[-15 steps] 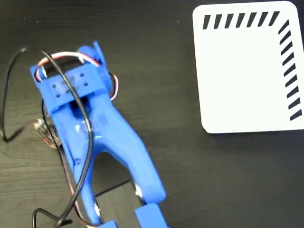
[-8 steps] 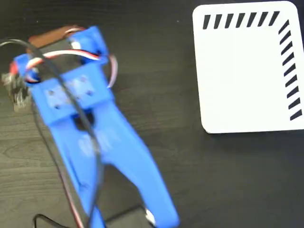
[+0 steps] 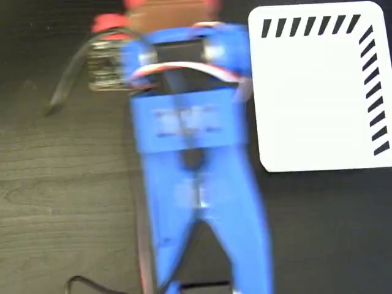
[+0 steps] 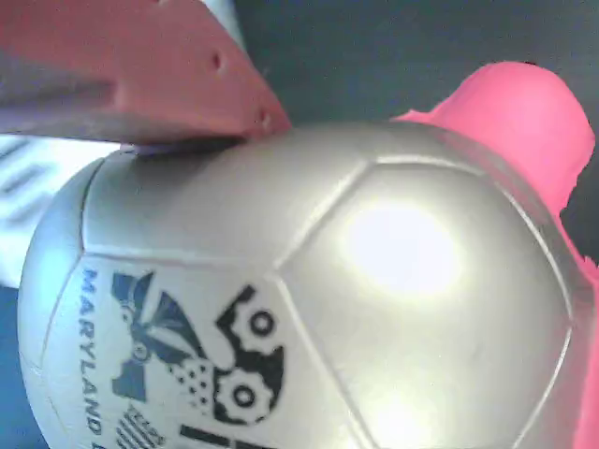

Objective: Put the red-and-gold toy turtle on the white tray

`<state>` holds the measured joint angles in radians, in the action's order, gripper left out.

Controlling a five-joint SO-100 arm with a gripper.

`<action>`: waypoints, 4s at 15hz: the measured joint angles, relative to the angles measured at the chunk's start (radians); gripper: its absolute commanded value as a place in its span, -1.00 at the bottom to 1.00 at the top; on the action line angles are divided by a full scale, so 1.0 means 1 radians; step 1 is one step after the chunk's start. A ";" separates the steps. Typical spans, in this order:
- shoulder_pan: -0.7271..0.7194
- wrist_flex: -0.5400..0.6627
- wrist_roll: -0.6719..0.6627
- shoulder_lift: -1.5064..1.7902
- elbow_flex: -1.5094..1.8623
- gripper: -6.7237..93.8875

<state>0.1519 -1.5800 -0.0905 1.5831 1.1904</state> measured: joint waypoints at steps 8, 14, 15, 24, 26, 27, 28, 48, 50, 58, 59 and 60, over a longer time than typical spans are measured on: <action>0.411 -0.038 -0.268 -0.218 -0.091 -0.87; 0.425 0.055 -0.267 -0.439 -0.138 -0.87; 0.420 0.072 -0.268 -0.469 -0.150 -0.87; 0.431 0.078 -0.278 -0.526 -0.167 -0.26; 0.442 0.051 -0.308 -0.526 -0.167 0.19; 0.443 0.048 -0.321 -0.526 -0.167 0.37; 0.448 0.048 -0.325 -0.526 -0.167 0.37; 0.267 0.492 0.067 -0.155 0.150 -0.87; 0.179 0.577 0.129 0.020 0.284 -0.87; -0.161 0.693 0.250 0.813 0.963 -0.87; -0.189 0.701 0.241 0.931 1.094 -0.87; -0.213 0.701 0.215 1.068 1.229 -0.87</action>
<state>-0.0614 -0.8790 0.1243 2.6507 2.4191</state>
